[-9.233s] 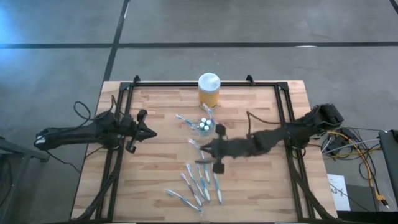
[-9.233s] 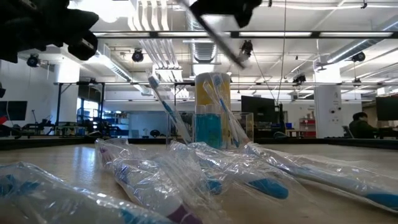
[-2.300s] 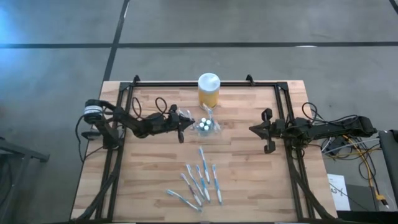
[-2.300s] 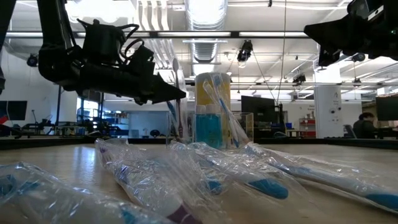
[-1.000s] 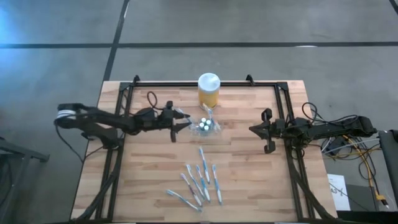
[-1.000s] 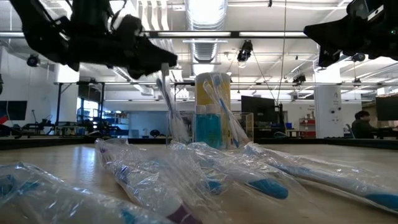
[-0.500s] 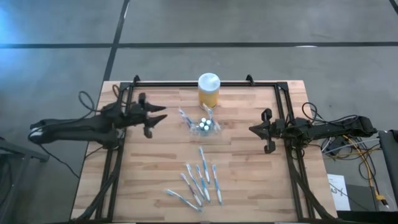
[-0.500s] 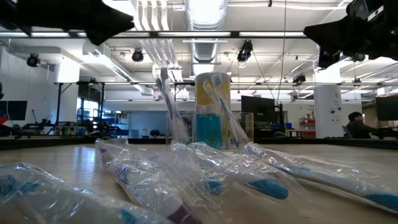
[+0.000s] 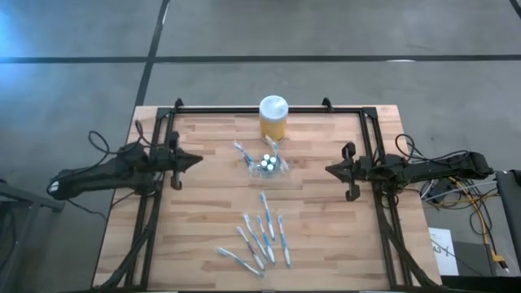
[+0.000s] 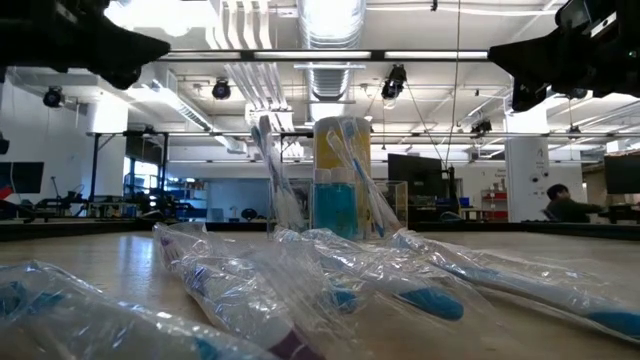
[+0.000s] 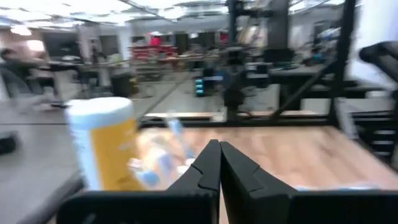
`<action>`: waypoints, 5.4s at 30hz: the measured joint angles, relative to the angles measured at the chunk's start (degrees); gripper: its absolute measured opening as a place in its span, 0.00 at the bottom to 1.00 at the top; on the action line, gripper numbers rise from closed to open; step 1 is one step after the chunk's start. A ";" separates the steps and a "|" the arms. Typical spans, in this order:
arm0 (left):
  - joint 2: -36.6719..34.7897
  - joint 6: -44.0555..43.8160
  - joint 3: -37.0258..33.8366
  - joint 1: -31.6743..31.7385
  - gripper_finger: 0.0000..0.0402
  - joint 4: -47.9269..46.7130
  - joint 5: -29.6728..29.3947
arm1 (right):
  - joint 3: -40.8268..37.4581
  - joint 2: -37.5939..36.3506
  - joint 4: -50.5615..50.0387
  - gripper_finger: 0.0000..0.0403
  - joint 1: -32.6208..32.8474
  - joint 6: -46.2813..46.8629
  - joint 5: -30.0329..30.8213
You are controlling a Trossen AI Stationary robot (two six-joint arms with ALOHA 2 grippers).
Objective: Pick & Place toothbrushing station
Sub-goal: Put the blue toothbrush into the transparent organizer
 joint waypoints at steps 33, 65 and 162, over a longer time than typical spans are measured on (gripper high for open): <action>-12.89 -3.62 -9.68 0.02 0.02 -6.41 9.17 | 24.04 27.58 -36.09 0.02 5.93 33.05 7.04; -12.62 -13.81 -9.23 0.02 0.02 -7.80 9.69 | 75.06 85.36 -69.90 0.53 20.22 54.62 2.80; -12.03 -13.84 -10.11 0.00 0.02 -6.04 8.65 | 22.20 21.32 -14.00 0.02 39.46 -2.99 52.39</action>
